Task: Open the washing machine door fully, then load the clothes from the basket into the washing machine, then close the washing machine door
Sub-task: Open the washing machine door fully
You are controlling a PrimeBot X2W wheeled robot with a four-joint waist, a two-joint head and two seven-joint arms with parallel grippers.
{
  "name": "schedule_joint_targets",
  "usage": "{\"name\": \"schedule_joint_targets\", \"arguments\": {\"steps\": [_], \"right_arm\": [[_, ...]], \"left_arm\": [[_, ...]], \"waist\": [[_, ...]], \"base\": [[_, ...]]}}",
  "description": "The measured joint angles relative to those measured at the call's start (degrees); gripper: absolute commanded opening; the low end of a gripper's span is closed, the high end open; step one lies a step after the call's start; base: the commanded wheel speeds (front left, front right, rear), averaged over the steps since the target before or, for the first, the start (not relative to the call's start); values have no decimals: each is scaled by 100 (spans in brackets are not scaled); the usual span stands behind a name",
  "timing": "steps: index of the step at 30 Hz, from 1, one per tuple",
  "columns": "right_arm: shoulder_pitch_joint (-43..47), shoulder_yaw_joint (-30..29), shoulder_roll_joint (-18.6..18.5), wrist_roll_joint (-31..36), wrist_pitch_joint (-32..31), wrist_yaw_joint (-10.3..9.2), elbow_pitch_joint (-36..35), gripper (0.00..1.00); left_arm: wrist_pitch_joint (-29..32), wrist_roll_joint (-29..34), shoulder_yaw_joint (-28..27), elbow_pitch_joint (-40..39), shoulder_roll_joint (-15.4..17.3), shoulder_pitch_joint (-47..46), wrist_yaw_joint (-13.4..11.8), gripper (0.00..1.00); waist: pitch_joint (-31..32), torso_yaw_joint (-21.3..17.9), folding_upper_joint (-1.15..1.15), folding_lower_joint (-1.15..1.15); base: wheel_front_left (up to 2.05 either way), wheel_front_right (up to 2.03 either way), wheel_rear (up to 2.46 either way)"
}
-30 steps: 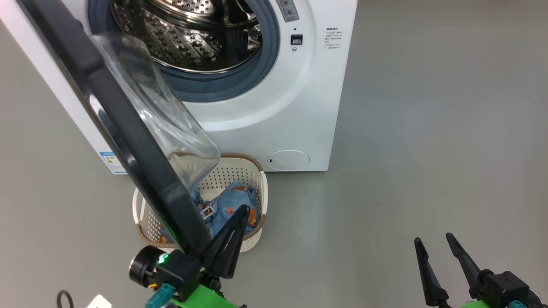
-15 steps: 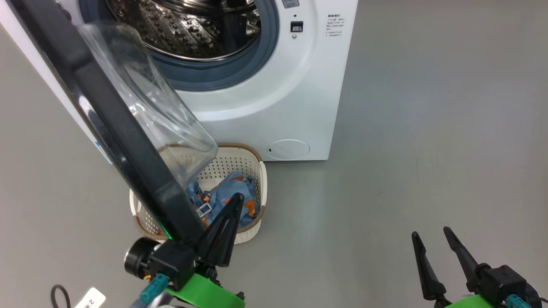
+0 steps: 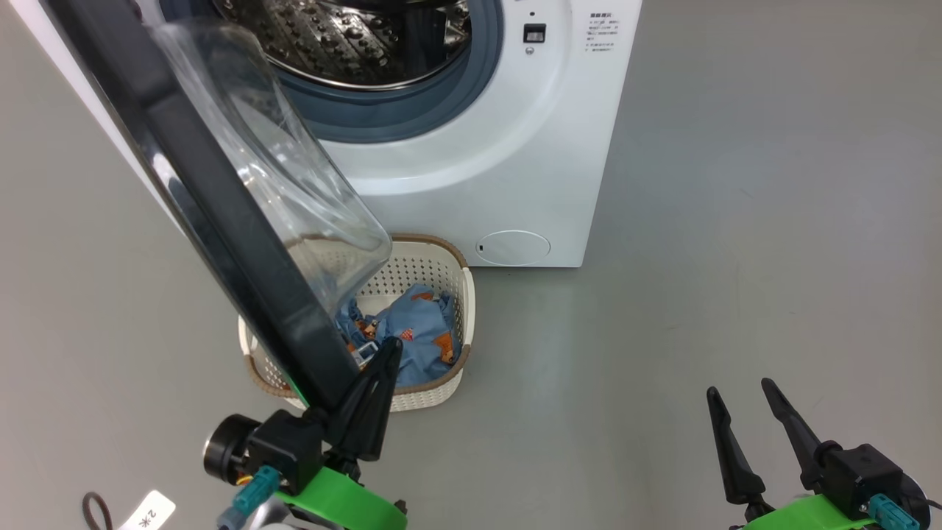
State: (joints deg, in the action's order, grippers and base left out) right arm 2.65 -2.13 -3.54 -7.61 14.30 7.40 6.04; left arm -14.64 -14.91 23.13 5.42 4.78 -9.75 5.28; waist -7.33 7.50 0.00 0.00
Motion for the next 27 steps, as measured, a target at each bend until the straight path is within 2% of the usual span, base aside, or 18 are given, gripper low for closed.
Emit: {"name": "schedule_joint_targets", "arguments": {"steps": [27], "right_arm": [[-41,25,23,-20,0,0,116,100]], "left_arm": [[1,-2,-96,264,-107,28,-258,0]], "waist": [[132,423,0,0]], "base": [[0,0,0]]}}
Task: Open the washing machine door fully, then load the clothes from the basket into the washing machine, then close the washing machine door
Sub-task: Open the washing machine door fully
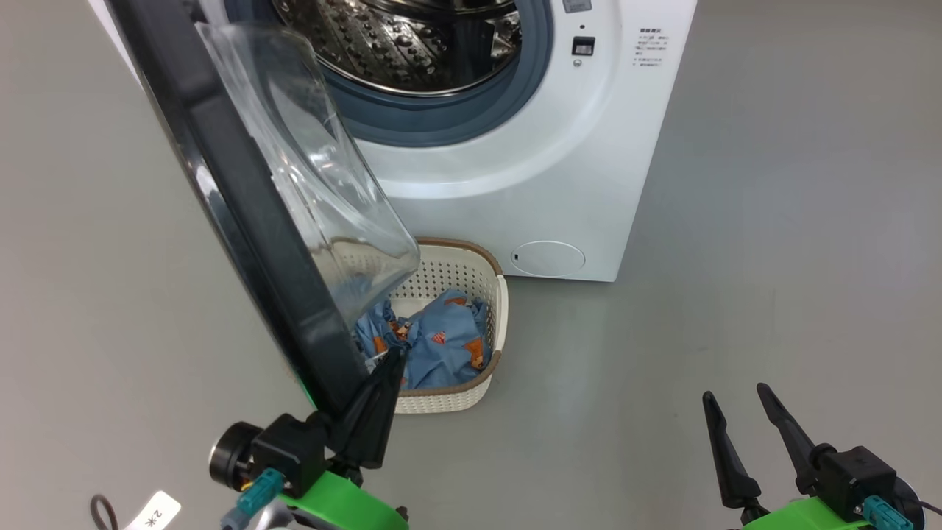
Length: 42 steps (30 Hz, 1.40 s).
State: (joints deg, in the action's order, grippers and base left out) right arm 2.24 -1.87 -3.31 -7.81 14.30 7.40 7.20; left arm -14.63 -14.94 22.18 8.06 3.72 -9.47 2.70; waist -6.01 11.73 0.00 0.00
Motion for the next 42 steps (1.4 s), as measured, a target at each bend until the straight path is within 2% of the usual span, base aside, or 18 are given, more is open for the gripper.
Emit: {"name": "schedule_joint_targets", "arguments": {"steps": [23,42], "right_arm": [[10,62,1,-43,0,0,34,100],[8,49,4,-43,0,0,40,100]], "left_arm": [[263,-10,-45,-166,233,285,-246,0],[299,-277,-593,-191,488,383,-604,0]], "waist": [[45,454,0,0],[-7,982,0,0]], "base": [[0,0,0],[0,0,0]]}}
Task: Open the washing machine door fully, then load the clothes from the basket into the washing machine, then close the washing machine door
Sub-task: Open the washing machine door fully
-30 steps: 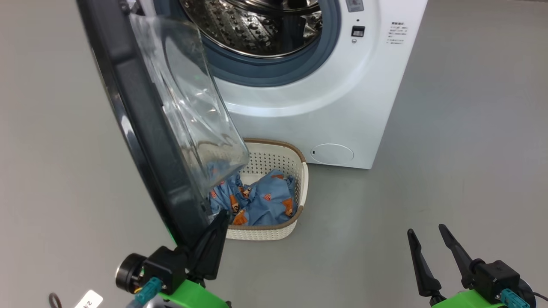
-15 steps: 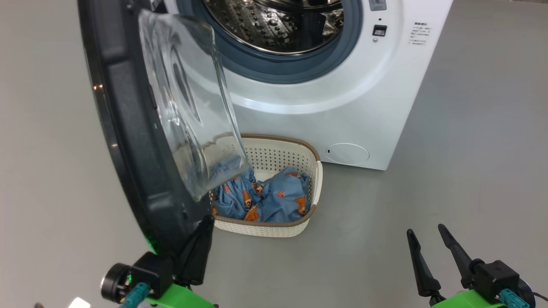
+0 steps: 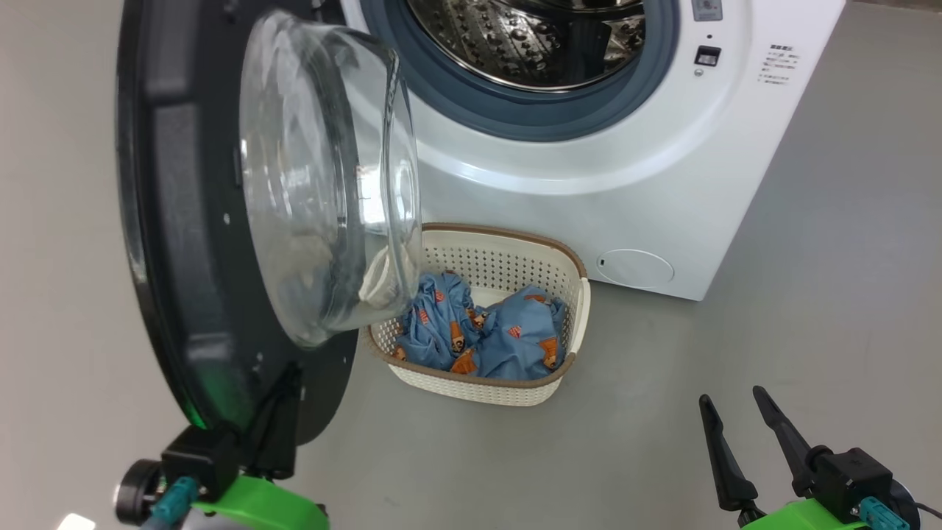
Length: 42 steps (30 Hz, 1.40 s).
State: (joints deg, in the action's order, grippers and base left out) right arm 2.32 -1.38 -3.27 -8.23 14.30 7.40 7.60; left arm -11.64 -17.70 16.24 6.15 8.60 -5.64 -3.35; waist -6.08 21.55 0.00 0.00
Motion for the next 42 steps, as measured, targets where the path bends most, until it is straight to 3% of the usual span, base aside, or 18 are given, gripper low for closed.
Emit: {"name": "schedule_joint_targets", "arguments": {"steps": [10,24,42], "right_arm": [[-5,30,-19,0,0,0,20,100],[-280,144,-76,1,-8,0,15,100],[-617,253,-256,88,-315,0,-230,100]], "left_arm": [[-74,-216,-519,372,271,-63,-103,0],[-207,-661,-1448,1379,631,-669,-245,0],[-275,-871,-2520,2406,933,-1468,-185,0]], "waist": [[-15,138,0,0],[-247,-10,0,0],[-751,-131,0,0]], "base": [[0,0,0],[0,0,0],[0,0,0]]}}
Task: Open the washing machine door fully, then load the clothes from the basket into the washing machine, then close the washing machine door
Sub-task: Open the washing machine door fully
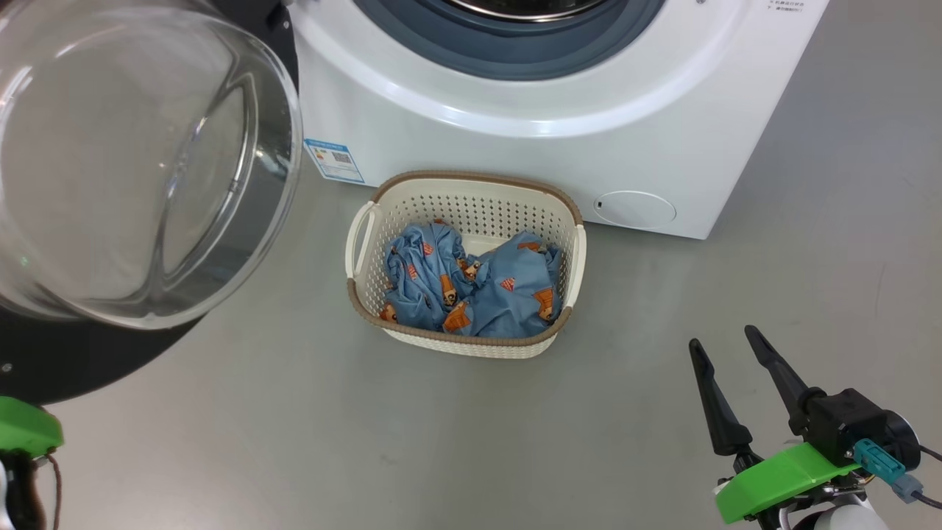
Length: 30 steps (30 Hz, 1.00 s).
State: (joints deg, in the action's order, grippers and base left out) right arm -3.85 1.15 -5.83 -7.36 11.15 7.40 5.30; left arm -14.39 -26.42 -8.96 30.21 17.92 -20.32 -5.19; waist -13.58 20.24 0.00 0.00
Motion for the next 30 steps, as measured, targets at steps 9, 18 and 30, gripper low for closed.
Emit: {"name": "schedule_joint_targets", "arguments": {"steps": [9,18,30], "right_arm": [[-104,92,-96,18,-105,0,-86,100],[-109,89,-107,18,-156,0,-145,100],[-162,80,-99,18,-157,0,-159,100]], "left_arm": [[-24,212,-565,380,58,-141,255,0],[-25,514,-947,641,76,-350,466,0],[-25,845,-1366,825,-3,-545,626,0]], "waist": [[-87,-107,0,0],[-176,-180,0,0],[-221,-236,0,0]], "base": [[0,0,0],[0,0,0],[0,0,0]]}}
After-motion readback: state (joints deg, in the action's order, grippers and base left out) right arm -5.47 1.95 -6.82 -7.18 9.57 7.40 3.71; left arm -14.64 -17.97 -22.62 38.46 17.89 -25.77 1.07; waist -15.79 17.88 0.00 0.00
